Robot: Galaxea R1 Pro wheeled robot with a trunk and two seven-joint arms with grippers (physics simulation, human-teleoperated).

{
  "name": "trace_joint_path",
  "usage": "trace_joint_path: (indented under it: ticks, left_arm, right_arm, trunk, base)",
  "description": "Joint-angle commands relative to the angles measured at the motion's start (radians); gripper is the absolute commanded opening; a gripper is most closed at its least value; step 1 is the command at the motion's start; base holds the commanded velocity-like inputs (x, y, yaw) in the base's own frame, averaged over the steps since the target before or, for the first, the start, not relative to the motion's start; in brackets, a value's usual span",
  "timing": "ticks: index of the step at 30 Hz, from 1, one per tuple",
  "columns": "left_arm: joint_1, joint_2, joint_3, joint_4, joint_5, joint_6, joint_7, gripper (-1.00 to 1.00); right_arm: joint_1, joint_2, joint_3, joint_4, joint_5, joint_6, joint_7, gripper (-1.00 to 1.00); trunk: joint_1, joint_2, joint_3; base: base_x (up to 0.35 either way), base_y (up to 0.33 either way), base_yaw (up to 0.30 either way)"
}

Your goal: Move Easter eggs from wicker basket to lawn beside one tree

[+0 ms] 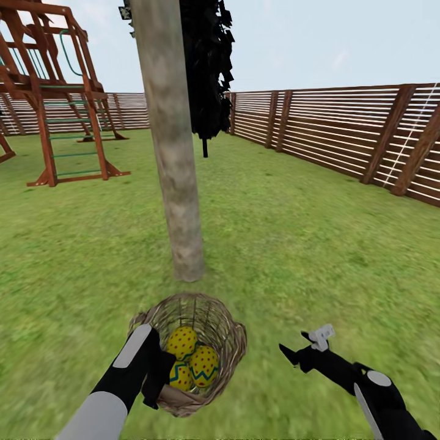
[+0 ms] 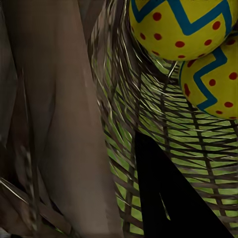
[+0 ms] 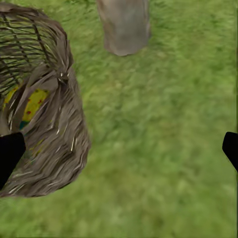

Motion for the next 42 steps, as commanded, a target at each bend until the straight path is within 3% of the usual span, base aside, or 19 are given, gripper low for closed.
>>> trace_joint_path:
  ticks: [1, 9, 14, 19, 24, 42]
  left_arm:
    - [-0.001, -0.003, -0.002, -0.001, -0.001, 0.014, 0.004, -1.00]
    - [-0.001, 0.001, 0.000, -0.001, 0.002, 0.014, -0.001, -1.00]
    - [0.001, -0.022, 0.003, -0.007, 0.009, 0.008, -0.014, -1.00]
    - [0.001, -0.032, 0.005, 0.000, 0.009, 0.009, -0.043, -1.00]
    - [0.001, -0.032, 0.005, 0.000, 0.009, 0.008, -0.090, -1.00]
    - [0.001, -0.031, 0.005, 0.002, 0.008, 0.008, -0.086, -1.00]
  right_arm:
    - [-0.001, 0.002, -0.002, -0.013, 0.003, 0.006, 0.006, 1.00]
    - [-0.001, 0.010, -0.004, -0.019, 0.003, 0.004, 0.007, 1.00]
    - [-0.005, 0.038, -0.002, -0.031, 0.003, 0.007, 0.010, 1.00]
    - [-0.006, 0.063, -0.002, -0.048, 0.003, 0.007, 0.008, 1.00]
    - [-0.006, 0.065, -0.002, -0.048, 0.003, 0.009, 0.008, 1.00]
    - [-0.006, 0.067, -0.003, -0.046, 0.006, 0.011, 0.004, 1.00]
  trunk:
    - [0.004, -0.008, -0.006]
    - [0.034, -0.064, -0.042]
    - [0.034, -0.064, -0.042]
    - [0.054, -0.099, -0.057]
    - [0.073, -0.134, -0.073]
    - [0.142, -0.260, -0.154]
  base:
    - [0.000, 0.000, 0.000]
    - [0.000, 0.000, 0.000]
    - [0.000, 0.000, 0.000]
    - [0.000, 0.000, 0.000]
    - [0.000, 0.000, 0.000]
    - [0.000, 0.000, 0.000]
